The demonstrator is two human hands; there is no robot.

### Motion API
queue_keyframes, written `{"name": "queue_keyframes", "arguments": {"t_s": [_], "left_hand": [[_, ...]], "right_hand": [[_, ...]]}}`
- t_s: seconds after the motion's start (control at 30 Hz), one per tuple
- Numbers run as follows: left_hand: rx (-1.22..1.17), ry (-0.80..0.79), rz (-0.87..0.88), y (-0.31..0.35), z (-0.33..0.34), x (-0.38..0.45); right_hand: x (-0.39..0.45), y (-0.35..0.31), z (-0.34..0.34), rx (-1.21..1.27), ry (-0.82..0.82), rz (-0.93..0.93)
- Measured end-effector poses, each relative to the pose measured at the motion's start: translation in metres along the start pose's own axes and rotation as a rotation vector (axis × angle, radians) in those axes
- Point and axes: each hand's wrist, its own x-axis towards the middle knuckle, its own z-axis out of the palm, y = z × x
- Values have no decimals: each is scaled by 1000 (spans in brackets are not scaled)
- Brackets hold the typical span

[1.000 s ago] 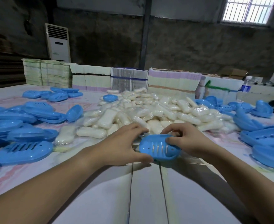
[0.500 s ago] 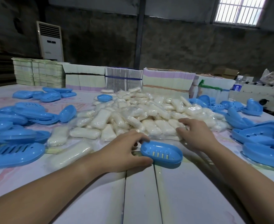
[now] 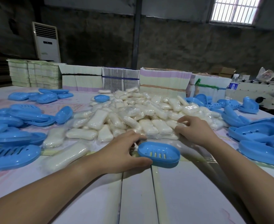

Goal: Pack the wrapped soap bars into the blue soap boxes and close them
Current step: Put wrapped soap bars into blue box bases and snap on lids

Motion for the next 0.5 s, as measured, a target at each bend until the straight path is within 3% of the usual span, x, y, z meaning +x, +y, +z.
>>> {"name": "queue_keyframes", "arguments": {"t_s": [0.33, 0.5], "left_hand": [[-77, 27, 21, -6, 3, 0], [-69, 19, 11, -5, 3, 0]], "right_hand": [[-4, -6, -4, 15, -90, -10], [-5, -6, -5, 278, -129, 88]]}}
